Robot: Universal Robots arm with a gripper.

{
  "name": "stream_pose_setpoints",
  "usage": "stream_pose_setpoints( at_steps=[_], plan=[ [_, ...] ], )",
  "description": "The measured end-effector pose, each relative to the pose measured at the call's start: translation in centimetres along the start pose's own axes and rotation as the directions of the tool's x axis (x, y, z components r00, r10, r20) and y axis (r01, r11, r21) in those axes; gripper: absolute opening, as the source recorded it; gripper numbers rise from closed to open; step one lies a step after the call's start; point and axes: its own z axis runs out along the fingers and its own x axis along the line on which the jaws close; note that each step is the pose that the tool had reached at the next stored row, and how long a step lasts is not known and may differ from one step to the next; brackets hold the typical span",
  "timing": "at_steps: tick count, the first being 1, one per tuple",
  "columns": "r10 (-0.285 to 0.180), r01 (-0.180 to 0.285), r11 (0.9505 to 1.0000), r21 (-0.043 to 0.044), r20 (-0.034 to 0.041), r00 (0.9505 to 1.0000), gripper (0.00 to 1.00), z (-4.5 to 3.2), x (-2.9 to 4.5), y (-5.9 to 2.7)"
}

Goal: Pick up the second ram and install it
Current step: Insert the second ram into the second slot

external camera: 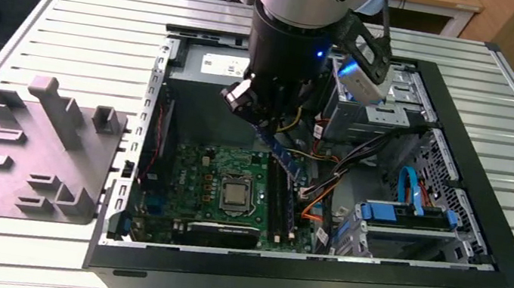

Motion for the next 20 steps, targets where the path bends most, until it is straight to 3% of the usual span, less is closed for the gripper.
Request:
stream_pose_setpoints(
  at_steps=[5, 10, 15, 20],
  plan=[
    [0.091, -0.091, 0.9959, 0.0022, 0.0039, 0.9959, 0.12, 0.02, 0.00, 0.00],
    [0.180, -0.180, 0.9837, 0.0041, 0.0079, 0.9837, 0.12, 0.04, 0.00, 0.00],
    [0.269, -0.269, 0.9632, 0.0055, 0.0123, 0.9632, 0.12, 0.09, 0.00, 0.00],
    [0.355, -0.355, 0.9348, 0.0066, 0.0166, 0.9347, 0.12, 0.15, 0.00, -0.01]
  ],
)
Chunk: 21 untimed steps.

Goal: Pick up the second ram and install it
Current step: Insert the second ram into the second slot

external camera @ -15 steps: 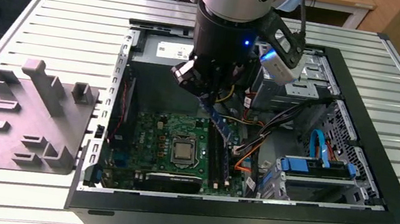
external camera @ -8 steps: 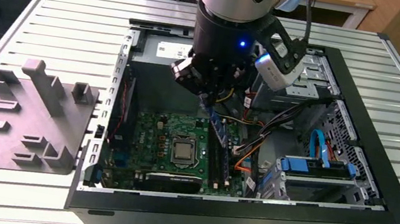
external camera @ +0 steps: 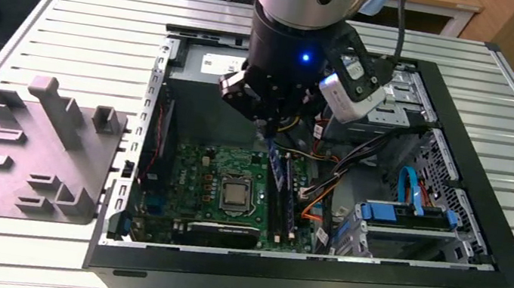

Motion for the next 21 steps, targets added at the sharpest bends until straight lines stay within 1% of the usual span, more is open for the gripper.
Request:
stream_pose_setpoints(
  at_steps=[2, 4, 7, 10, 13, 15, 16, 21],
  plan=[
    [0.036, -0.036, 0.9994, 0.0010, 0.0015, 0.9994, 0.12, 0.01, 0.00, 0.00],
    [0.072, -0.072, 0.9974, 0.0018, 0.0031, 0.9974, 0.12, 0.03, 0.00, 0.00],
    [0.127, -0.127, 0.9919, 0.0031, 0.0056, 0.9919, 0.12, 0.05, 0.00, 0.00],
    [0.180, -0.180, 0.9836, 0.0041, 0.0080, 0.9836, 0.12, 0.08, 0.00, 0.00],
    [0.234, -0.234, 0.9722, 0.0051, 0.0106, 0.9722, 0.12, 0.11, 0.00, 0.00],
    [0.268, -0.268, 0.9634, 0.0056, 0.0122, 0.9633, 0.12, 0.12, 0.00, -0.01],
    [0.276, -0.276, 0.9612, 0.0057, 0.0125, 0.9612, 0.12, 0.13, 0.00, -0.01],
    [0.278, -0.278, 0.9606, 0.0054, 0.0128, 0.9606, 0.12, 0.19, -0.02, -0.01]
  ],
)
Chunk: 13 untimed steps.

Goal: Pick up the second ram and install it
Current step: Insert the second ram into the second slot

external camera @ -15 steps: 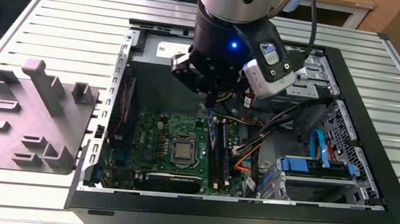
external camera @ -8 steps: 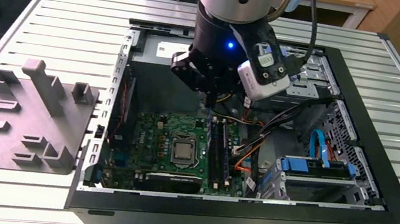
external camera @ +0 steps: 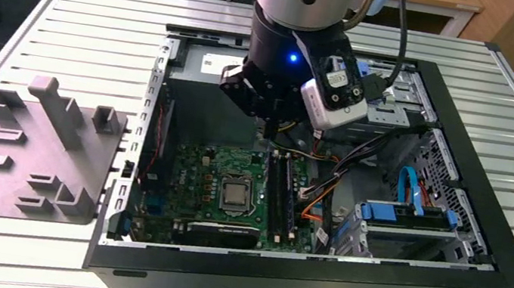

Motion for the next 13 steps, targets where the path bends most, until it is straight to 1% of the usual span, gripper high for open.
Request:
stream_pose_setpoints(
  at_steps=[8, 13],
  plan=[
    [-0.003, 0.003, 1.0000, 0.0001, -0.0002, 1.0000, 0.12, 0.50, -0.65, 0.00],
    [-0.007, 0.007, 1.0000, 0.0001, -0.0004, 1.0000, 0.12, 0.87, -0.67, -0.01]
  ],
)
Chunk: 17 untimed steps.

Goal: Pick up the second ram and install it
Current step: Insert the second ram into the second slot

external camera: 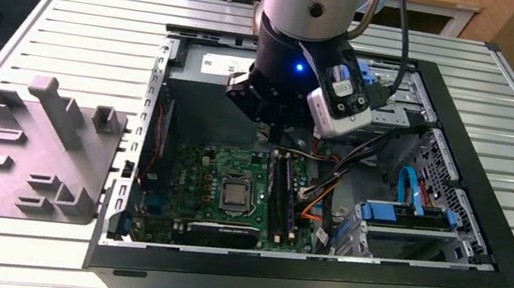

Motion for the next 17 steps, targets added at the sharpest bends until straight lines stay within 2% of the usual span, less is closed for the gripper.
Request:
stream_pose_setpoints(
  at_steps=[7, 15, 17],
  plan=[
    [-0.039, 0.039, 0.9992, -0.0011, -0.0016, 0.9992, 0.12, 0.75, -0.02, -0.03],
    [-0.059, 0.059, 0.9983, -0.0017, -0.0023, 0.9983, 0.12, 1.82, 0.01, -0.07],
    [-0.061, 0.061, 0.9981, -0.0015, -0.0025, 0.9981, 0.12, 1.87, 0.01, -0.08]
  ],
)
